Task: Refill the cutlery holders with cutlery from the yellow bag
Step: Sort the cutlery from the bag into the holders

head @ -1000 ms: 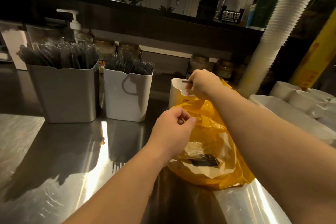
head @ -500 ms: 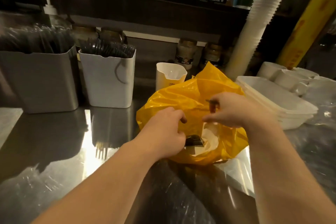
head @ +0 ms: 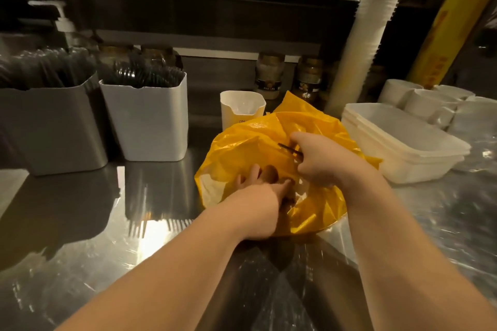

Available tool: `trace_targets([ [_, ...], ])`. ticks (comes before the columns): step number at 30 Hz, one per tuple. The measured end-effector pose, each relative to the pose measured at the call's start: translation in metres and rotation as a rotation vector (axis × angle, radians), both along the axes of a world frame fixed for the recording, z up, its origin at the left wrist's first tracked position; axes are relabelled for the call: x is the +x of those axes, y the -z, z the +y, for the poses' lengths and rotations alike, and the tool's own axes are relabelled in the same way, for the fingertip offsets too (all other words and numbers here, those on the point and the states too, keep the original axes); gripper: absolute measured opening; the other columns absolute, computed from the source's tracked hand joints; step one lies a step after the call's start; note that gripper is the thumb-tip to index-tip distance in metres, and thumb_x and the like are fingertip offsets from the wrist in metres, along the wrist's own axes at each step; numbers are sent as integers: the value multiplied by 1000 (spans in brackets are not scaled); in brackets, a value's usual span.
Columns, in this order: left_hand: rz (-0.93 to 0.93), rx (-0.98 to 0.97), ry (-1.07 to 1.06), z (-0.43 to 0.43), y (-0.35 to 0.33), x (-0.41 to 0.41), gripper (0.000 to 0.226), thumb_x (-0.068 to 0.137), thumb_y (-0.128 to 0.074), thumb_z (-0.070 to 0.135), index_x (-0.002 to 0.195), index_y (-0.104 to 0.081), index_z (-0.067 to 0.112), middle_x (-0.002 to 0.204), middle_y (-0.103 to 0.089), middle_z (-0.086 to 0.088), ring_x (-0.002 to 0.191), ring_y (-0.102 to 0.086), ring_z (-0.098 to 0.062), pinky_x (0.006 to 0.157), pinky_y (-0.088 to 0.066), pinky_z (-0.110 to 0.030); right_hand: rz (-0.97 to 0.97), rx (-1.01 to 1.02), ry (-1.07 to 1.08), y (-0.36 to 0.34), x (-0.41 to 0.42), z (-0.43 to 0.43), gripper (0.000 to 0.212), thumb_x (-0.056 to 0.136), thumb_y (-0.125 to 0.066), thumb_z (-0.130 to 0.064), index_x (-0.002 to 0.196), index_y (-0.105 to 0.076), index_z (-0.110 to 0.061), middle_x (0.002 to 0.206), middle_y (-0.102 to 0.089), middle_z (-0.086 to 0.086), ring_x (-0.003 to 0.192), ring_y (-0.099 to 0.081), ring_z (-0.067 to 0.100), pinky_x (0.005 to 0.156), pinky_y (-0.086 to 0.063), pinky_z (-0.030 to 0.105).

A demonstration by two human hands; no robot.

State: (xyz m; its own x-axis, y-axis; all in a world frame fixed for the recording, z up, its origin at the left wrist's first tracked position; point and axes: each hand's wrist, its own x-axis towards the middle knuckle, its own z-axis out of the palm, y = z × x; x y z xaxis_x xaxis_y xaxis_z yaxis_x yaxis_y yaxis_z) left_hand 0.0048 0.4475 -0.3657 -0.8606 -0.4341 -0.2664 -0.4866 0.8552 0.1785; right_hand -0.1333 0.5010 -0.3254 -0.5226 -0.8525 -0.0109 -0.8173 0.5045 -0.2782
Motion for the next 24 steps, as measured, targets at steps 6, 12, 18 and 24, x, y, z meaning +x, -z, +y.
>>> trace_targets([
  [6, 237, -122, -32, -8, 8, 11, 66, 101, -48, 13, 158, -18, 32, 160, -24, -1, 148, -18, -30, 122, -23, -48, -36, -13, -11, -1, -7, 8, 35, 98, -59, -12, 128, -50, -26, 113, -56, 1, 97, -56, 20, 73, -48, 28],
  [12, 230, -153, -7, -18, 13, 16, 48, 103, -48, 21, 148, -35, 28, 150, -40, -1, 137, -38, -28, 115, -36, -44, -29, 42, -31, 3, -4, 6, 36, 99, -57, -14, 132, -50, -24, 107, -53, 0, 93, -56, 20, 74, -52, 29],
  [18, 308, -341, 40, -20, 12, 13, 36, 102, -56, 27, 136, -45, 25, 137, -54, -2, 123, -53, -24, 102, -47, -36, -21, 42, -29, 3, -5, 7, 38, 100, -57, -16, 136, -48, -24, 106, -49, -4, 89, -53, 16, 73, -49, 27],
  [24, 245, -296, 69, -33, 9, 33, 35, 104, -53, 31, 137, -43, 29, 130, -56, 3, 113, -55, -16, 97, -51, -32, -75, 127, -45, -1, -3, 11, 57, 91, -71, -19, 141, -45, -28, 118, -53, -3, 105, -55, 21, 81, -54, 31],
])
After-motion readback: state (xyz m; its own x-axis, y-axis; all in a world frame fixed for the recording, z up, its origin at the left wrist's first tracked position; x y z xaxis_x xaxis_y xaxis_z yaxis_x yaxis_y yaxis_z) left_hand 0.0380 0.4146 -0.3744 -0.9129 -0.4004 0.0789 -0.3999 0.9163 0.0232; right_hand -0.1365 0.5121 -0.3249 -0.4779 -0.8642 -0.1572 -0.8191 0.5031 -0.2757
